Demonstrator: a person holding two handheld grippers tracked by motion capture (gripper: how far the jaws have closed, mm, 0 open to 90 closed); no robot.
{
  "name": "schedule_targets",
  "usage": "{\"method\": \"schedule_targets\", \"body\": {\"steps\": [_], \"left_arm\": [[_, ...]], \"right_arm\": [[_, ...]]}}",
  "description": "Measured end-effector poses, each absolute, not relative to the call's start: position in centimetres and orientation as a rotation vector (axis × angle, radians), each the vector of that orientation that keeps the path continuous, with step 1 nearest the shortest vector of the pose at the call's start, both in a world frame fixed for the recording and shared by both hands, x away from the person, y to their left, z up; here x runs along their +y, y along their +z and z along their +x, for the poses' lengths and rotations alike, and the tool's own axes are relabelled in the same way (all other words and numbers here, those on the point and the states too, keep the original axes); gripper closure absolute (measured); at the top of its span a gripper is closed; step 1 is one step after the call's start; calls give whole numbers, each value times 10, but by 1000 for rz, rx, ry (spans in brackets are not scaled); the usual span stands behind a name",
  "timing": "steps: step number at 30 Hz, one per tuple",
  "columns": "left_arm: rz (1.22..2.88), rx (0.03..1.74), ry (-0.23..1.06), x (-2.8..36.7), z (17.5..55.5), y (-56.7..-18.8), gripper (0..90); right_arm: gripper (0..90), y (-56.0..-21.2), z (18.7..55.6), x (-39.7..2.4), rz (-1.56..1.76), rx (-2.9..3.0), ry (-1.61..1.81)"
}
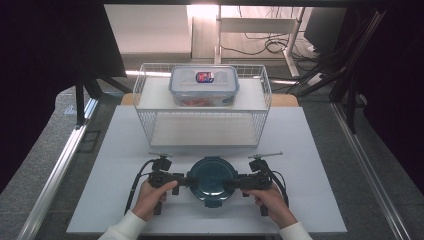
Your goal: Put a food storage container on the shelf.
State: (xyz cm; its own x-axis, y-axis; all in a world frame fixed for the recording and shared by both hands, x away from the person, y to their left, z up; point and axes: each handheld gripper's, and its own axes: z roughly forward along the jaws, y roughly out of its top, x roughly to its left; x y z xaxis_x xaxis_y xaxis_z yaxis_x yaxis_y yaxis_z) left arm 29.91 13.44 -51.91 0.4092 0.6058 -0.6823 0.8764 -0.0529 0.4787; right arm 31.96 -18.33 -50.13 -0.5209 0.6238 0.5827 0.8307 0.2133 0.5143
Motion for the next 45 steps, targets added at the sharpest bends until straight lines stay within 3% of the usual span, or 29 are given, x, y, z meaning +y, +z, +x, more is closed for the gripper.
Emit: {"method": "schedule_targets", "body": {"steps": [6, 16, 25, 45], "left_arm": [[1739, 1285, -504, 129, 298, -521, 261], [1682, 1295, -542, 134, 298, -523, 325], [1674, 1297, -489, 133, 289, -512, 392], [1693, 1240, -373, 133, 279, -488, 411]], "right_arm": [[255, -504, 321, -186, -1402, -2147, -1183], [316, -505, 323, -190, -1447, -2059, -1185], [404, -496, 314, -196, -1459, -2033, -1255], [404, -473, 303, -193, -1373, -2182, -1360]]}}
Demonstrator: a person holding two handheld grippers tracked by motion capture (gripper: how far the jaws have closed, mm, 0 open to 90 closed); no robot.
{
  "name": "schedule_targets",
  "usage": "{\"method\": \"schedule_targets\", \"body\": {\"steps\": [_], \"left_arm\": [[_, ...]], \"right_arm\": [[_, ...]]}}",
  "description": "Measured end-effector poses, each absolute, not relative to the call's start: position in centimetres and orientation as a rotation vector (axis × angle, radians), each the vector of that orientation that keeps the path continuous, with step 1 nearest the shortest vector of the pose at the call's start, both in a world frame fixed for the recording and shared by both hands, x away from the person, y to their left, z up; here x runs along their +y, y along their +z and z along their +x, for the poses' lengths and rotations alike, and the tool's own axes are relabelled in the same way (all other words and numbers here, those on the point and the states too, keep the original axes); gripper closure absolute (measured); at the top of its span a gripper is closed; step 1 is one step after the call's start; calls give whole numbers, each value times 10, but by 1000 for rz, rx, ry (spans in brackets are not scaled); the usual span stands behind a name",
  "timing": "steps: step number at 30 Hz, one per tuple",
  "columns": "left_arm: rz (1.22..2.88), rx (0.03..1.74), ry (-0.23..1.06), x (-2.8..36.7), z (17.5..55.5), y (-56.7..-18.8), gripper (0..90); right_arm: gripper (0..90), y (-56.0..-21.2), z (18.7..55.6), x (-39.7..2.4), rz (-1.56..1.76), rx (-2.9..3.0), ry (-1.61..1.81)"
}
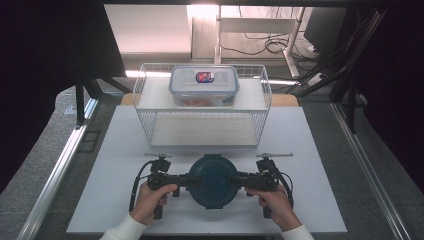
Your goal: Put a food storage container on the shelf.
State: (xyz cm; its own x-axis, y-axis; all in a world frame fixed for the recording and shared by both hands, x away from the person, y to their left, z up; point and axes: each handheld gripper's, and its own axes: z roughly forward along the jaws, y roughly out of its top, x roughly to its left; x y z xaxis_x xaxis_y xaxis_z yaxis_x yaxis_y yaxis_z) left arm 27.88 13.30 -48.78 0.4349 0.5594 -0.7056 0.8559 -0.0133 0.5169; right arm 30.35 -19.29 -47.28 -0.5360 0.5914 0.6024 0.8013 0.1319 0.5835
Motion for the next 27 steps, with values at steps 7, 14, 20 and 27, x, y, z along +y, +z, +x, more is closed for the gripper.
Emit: {"method": "schedule_targets", "body": {"steps": [7, 14, 20, 27], "left_arm": [[1690, 1217, -351, 133, 274, -478, 418], [1693, 1196, -351, 135, 272, -474, 422], [1699, 1180, -323, 134, 272, -467, 422], [1692, 1178, -322, 140, 279, -460, 421]], "right_arm": [[404, -461, 299, -194, -1342, -2206, -1409], [404, -456, 295, -193, -1332, -2220, -1427], [404, -450, 294, -194, -1326, -2233, -1446], [404, -442, 298, -188, -1315, -2248, -1462]]}}
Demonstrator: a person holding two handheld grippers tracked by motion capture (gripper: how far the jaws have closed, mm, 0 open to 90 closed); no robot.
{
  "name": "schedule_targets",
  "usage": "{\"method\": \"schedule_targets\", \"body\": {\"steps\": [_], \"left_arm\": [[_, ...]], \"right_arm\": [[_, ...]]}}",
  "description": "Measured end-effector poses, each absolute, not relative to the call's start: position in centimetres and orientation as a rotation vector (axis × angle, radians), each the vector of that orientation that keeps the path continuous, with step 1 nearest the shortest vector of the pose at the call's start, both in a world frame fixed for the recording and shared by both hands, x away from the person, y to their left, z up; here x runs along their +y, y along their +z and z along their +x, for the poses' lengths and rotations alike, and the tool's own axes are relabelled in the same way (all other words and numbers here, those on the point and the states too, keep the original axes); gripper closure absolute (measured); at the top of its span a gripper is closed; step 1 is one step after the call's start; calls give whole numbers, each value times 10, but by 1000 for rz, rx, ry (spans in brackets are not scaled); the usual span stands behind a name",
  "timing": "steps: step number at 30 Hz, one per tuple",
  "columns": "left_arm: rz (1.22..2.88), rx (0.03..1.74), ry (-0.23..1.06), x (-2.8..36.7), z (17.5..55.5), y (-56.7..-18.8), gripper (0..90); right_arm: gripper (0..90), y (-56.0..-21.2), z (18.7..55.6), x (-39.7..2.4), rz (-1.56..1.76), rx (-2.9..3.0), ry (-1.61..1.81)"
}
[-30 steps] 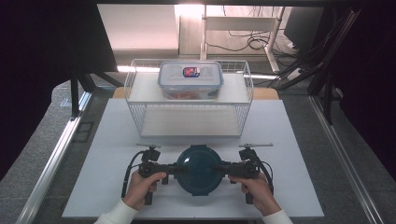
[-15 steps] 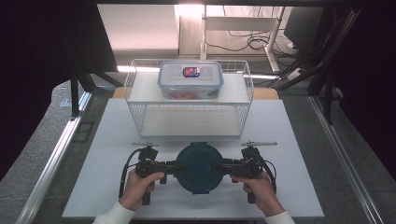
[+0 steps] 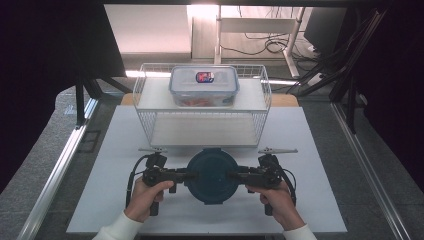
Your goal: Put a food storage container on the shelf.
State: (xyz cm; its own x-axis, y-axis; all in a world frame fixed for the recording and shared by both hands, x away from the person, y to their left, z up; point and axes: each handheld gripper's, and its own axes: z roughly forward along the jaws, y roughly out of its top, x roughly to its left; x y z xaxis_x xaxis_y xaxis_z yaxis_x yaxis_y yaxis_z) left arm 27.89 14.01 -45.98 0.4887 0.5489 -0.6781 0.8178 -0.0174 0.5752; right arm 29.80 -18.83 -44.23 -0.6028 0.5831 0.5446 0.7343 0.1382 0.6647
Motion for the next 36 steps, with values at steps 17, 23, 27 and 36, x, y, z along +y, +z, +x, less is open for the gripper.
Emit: {"method": "schedule_targets", "body": {"steps": [17, 23, 27, 36], "left_arm": [[1687, 1151, -257, 152, 294, -409, 421], [1693, 1136, -218, 158, 297, -389, 421], [1692, 1124, -203, 161, 301, -378, 421], [1690, 1104, -192, 163, 309, -362, 423]], "right_arm": [[405, -397, 317, -176, -1272, -2275, -1527], [405, -379, 322, -170, -1250, -2284, -1554], [405, -368, 325, -167, -1238, -2289, -1577], [405, -351, 332, -165, -1239, -2292, -1591]]}}
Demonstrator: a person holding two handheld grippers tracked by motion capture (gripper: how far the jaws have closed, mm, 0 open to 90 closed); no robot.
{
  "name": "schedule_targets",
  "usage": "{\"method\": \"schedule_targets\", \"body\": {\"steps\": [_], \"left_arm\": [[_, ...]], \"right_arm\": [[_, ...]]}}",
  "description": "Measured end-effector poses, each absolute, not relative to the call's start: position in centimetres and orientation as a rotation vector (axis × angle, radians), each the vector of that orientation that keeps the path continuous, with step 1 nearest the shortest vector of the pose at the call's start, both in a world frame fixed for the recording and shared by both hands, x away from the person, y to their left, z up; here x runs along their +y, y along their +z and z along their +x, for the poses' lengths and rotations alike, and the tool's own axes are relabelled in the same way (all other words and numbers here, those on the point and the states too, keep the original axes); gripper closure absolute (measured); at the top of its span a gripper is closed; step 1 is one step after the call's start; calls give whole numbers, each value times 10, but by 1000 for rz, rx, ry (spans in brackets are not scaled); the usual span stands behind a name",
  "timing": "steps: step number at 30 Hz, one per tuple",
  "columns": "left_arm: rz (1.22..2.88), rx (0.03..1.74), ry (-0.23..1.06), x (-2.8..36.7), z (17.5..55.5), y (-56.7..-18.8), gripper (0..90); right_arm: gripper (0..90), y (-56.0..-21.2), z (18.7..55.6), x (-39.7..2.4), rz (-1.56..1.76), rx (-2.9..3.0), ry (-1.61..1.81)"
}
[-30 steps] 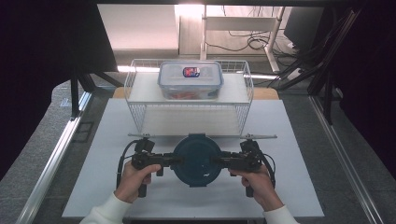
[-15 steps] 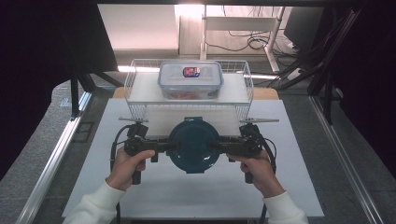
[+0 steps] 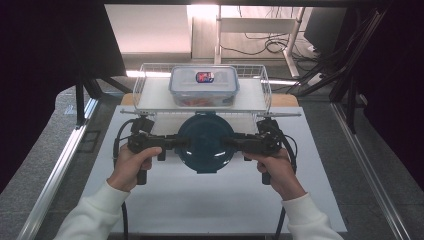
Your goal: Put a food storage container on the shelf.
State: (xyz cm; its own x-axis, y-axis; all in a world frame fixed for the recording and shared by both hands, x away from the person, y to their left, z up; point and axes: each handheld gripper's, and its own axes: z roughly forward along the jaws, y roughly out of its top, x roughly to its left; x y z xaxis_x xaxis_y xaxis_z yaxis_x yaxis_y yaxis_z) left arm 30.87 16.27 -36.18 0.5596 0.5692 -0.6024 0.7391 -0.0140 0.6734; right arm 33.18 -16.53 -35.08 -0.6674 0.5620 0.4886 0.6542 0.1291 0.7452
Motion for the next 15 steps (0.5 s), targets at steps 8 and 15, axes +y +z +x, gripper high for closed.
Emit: {"method": "schedule_targets", "body": {"steps": [8, 15], "left_arm": [[1679, 1084, -165, 166, 312, -340, 429], [1673, 1069, -129, 169, 314, -318, 429]], "right_arm": [[405, -331, 336, -163, -1227, -2290, -1622], [406, -308, 340, -160, -1194, -2316, -1649]]}}
